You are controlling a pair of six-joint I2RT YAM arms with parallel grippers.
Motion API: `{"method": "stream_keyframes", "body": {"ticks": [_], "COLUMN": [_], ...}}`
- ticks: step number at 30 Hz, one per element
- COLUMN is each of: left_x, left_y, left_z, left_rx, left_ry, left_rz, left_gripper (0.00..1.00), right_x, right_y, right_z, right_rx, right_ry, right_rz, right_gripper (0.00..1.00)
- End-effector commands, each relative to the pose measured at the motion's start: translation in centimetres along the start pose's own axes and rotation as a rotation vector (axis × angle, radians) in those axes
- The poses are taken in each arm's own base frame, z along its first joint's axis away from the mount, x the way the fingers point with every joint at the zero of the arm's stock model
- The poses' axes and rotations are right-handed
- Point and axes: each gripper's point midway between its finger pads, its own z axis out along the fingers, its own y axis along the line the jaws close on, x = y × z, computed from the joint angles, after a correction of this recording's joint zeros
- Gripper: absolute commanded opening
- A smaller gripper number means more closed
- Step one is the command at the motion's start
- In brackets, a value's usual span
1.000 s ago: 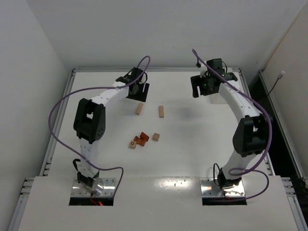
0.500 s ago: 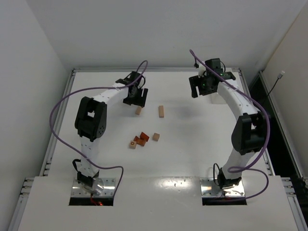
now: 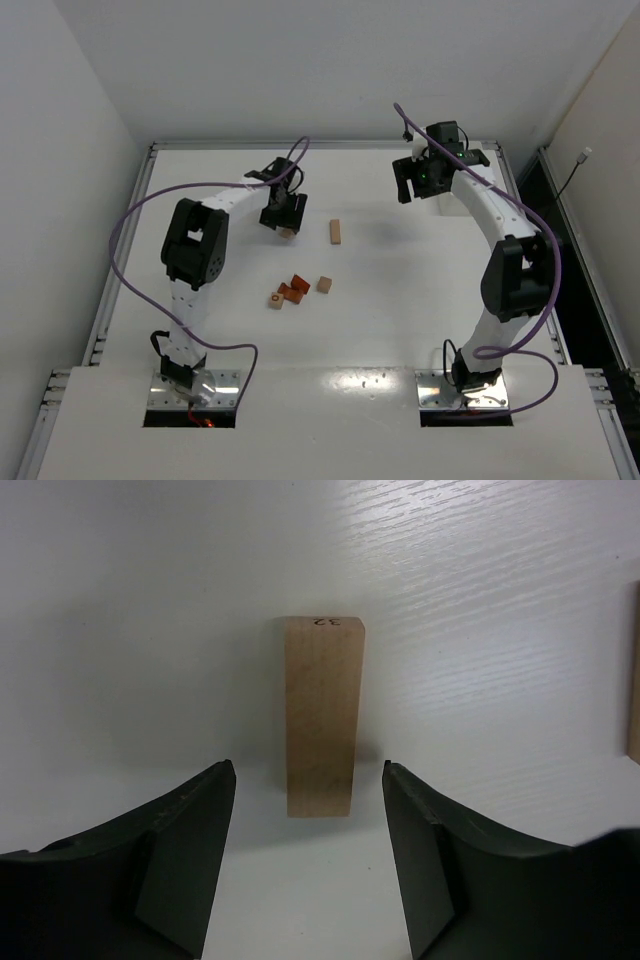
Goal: Build the wood block tower
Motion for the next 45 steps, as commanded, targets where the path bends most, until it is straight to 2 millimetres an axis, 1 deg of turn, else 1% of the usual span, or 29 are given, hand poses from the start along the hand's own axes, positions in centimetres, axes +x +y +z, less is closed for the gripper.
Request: {"method": "stream_keyframes", "body": {"ticks": [1,4,5,6,8,10,11,12,13,14,18,20,21,22,23,25,26,27,30,31,32,34,35,36,39,40,43,44,45], "left_x": [-0.9,-1.1,-1.2,-0.9,-1.4,-1.3,-1.8,-1.4,-1.5,-1.1,-1.8,-0.9,-0.8,-1.2,-0.7,-0.9,-0.6,-0.6,-0.4,-0.4,-0.4,-0.3,-0.6,-0.6,-1.3,-1.1,-2.0,-1.6,-2.2], "left_y": [-0.8,-0.9,-0.8,-0.8,-1.1,-1.1,-1.1,-1.7,-1.5,-1.8,-2.4,-3.6,-4.0,-4.5,-5.2,-5.9,-5.8,-6.5,-7.5,-7.5,-7.3,-7.9,-8.0,-8.0,-8.1,-8.0,-8.7,-8.8,-9.0], "left_z": [0.7,1.3,1.6,2.1,2.1,2.3,2.2,2.1,2.1,2.1,0.2,-0.2,-0.3,-0.9,-1.3,-1.9,-1.7,-2.2,-2.3,-2.3,-2.3,-2.3,-2.5,-2.1,-2.2,-1.7,-1.4,-1.0,-1.3], "left_rx": [0.03,0.03,0.029,0.028,0.04,0.039,0.041,0.043,0.03,0.019,-0.025,-0.027,-0.033,-0.032,-0.04,-0.045,-0.048,-0.038,-0.036,-0.036,-0.044,-0.039,-0.036,-0.036,-0.04,-0.044,-0.021,-0.017,-0.011], "left_ry": [-0.021,-0.017,-0.016,-0.006,-0.016,-0.007,-0.017,-0.006,-0.008,0.002,-0.039,-0.027,-0.03,-0.047,-0.047,-0.064,-0.056,-0.065,-0.067,-0.067,-0.07,-0.07,-0.078,-0.079,-0.097,-0.087,-0.101,-0.088,-0.101], "left_rz": [0.002,0.002,0.012,0.012,0.012,0.012,0.012,0.012,0.003,0.002,-0.089,-0.096,-0.105,-0.118,-0.098,-0.118,-0.117,-0.115,-0.104,-0.104,-0.104,-0.103,-0.105,-0.105,-0.107,-0.106,-0.117,-0.115,-0.117], "left_gripper": [0.57,0.51,0.47,0.44,0.41,0.33,0.29,0.15,0.05,0.0,0.0,0.0,0.0,0.0,0.0,0.0,0.0,0.0,0.0,0.0,0.0,0.0,0.0,0.0,0.0,0.0,0.0,0.0,0.0], "right_x": [-1.6,-1.6,-1.6,-1.6,-2.0,-1.7,-1.8,-1.8,-1.8,-1.8,-1.9,-1.6,-1.2,-1.2,-1.0,-0.9,-0.6,-0.3,-0.3,-0.3,-0.4,0.0,0.2,0.0,0.6,0.7,0.9,0.9,0.9], "right_y": [0.0,0.0,0.0,0.0,0.0,-0.2,0.2,0.2,0.2,0.2,0.2,0.2,0.4,0.4,0.5,0.5,0.6,0.6,0.6,0.8,0.4,0.4,0.5,0.5,0.6,0.6,0.7,0.7,0.7], "right_z": [-0.1,-0.1,-0.1,-0.1,-0.3,0.1,0.1,0.1,0.1,0.1,0.3,0.1,0.3,0.3,0.1,0.0,-0.1,0.0,-0.5,-0.5,-0.8,-0.6,-0.8,-1.1,-1.1,-1.4,-1.6,-1.6,-1.6], "right_rx": [-0.008,-0.007,-0.007,-0.007,-0.006,0.002,-0.004,-0.004,-0.004,-0.004,-0.004,-0.004,-0.015,-0.015,-0.015,-0.014,-0.015,-0.016,-0.015,-0.024,-0.017,-0.019,-0.019,-0.018,-0.019,-0.019,-0.019,-0.019,-0.019], "right_ry": [-0.051,-0.051,-0.051,-0.051,-0.06,-0.049,-0.05,-0.05,-0.05,-0.05,-0.05,-0.047,-0.037,-0.037,-0.036,-0.042,-0.039,-0.03,-0.037,-0.038,-0.047,-0.037,-0.035,-0.044,-0.035,-0.037,-0.037,-0.037,-0.037], "right_rz": [-0.012,-0.021,-0.021,-0.021,-0.022,-0.021,-0.028,-0.028,-0.028,-0.028,-0.028,-0.028,-0.027,-0.027,-0.018,-0.018,-0.018,-0.017,-0.018,-0.018,-0.012,-0.011,-0.002,-0.002,-0.001,-0.002,-0.002,-0.002,-0.002], "right_gripper": [0.7,0.7,0.7,0.7,0.7,0.7,0.7,0.7,0.7,0.7,0.7,0.7,0.7,0.7,0.7,0.7,0.7,0.7,0.7,0.7,0.7,0.7,0.7,0.7,0.7,0.7,0.7,0.7,0.7]}}
